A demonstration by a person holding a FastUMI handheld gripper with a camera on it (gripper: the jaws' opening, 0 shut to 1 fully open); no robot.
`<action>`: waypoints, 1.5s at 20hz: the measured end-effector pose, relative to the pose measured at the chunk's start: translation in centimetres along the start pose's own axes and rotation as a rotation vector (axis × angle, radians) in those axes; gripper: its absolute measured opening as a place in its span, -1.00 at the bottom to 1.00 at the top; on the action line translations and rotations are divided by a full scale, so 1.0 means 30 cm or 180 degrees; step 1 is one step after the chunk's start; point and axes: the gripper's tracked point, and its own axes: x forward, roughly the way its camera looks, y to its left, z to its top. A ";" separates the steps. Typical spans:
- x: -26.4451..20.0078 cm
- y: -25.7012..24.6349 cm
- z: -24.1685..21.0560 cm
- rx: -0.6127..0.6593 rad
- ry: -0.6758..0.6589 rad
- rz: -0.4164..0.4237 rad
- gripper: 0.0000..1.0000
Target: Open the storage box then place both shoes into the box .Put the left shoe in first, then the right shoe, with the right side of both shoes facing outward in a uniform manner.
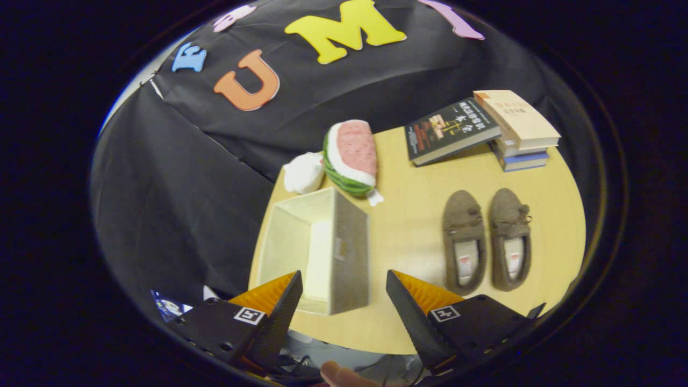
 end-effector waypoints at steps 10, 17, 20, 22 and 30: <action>0.083 -0.470 -0.075 0.0146 0.0299 -0.0524 0.89; 0.206 -0.578 -0.103 0.0183 0.0576 -0.0630 0.56; 0.254 -0.637 -0.109 0.0353 0.0678 -0.0871 0.25; 0.284 -0.659 -0.114 0.0291 0.0772 -0.0924 -0.06; 0.277 -0.704 -0.112 0.0204 0.0875 -0.1153 -0.95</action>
